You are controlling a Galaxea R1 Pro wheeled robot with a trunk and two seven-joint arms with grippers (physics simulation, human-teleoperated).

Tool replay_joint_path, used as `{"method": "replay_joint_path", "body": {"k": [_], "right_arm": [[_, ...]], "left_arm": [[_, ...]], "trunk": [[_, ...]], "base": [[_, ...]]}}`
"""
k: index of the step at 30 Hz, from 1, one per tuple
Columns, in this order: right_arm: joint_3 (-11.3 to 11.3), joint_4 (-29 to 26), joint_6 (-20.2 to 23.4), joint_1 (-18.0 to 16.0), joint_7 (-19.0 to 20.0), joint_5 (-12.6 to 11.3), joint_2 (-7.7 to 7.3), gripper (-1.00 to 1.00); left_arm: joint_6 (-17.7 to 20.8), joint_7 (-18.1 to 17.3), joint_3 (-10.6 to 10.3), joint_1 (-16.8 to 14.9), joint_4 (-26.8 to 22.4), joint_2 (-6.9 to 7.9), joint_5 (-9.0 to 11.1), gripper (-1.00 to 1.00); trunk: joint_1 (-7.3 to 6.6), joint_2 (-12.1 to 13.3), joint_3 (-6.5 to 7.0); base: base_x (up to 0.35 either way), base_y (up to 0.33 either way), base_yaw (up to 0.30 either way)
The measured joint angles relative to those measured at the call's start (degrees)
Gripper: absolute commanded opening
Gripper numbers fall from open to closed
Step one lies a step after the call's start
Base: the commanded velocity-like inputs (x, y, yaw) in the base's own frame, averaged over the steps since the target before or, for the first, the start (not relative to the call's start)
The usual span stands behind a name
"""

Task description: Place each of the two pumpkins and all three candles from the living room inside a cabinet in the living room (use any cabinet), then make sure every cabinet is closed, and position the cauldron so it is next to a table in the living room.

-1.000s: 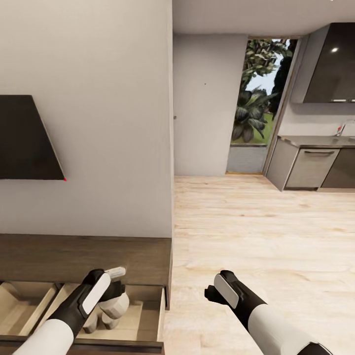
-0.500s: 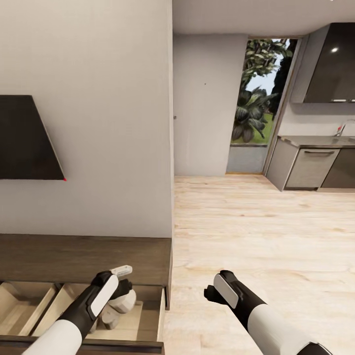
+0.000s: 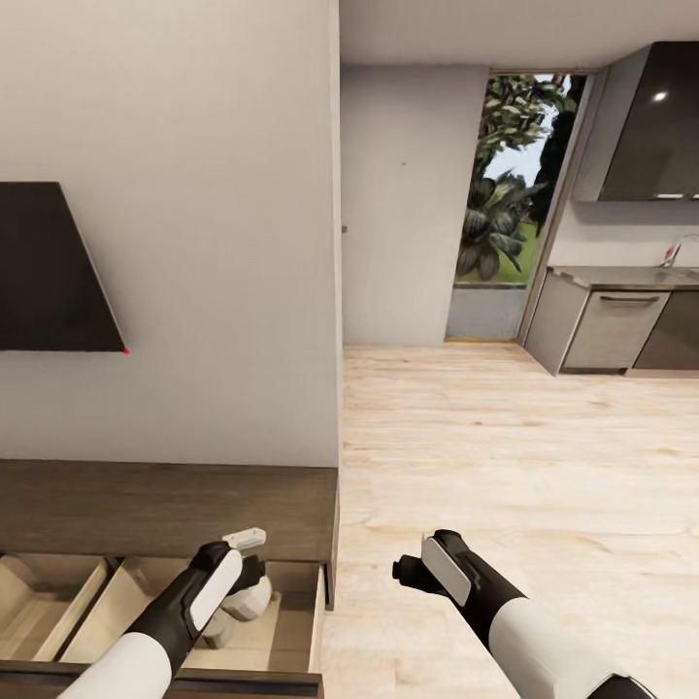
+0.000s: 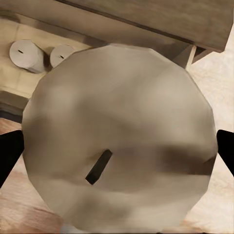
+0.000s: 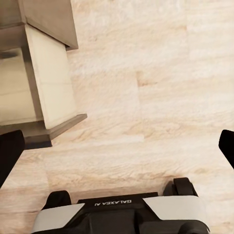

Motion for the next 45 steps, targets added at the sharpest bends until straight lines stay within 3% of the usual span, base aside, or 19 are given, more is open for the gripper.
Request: {"method": "replay_joint_path", "body": {"k": [30, 33, 40, 45], "right_arm": [[0.0, 0.0, -0.1, 0.0, 0.2, 0.0, 0.01, 1.00], [0.0, 0.0, -0.1, 0.0, 0.2, 0.0, 0.07, 1.00], [0.0, 0.0, -0.1, 0.0, 0.2, 0.0, 0.10, 1.00], [0.0, 0.0, -0.1, 0.0, 0.2, 0.0, 0.10, 1.00]], "left_arm": [[-0.2, -0.1, 0.1, -0.1, 0.7, -0.86, 0.3, -1.00], [-0.4, -0.1, -0.2, -0.1, 1.0, -1.63, 0.6, -1.00], [-0.7, -0.1, -0.3, -0.1, 1.8, -2.48, -1.8, -1.00], [-0.7, -0.1, -0.3, -0.1, 1.8, -2.56, -2.3, -1.00]], "trunk": [[6.59, -12.1, -5.39], [7.25, -13.3, -5.94], [8.79, -16.1, -7.19], [9.89, -18.1, -8.09]], "base": [[0.000, 0.000, 0.000], [0.000, 0.000, 0.000], [0.000, 0.000, 0.000], [0.000, 0.000, 0.000]]}}
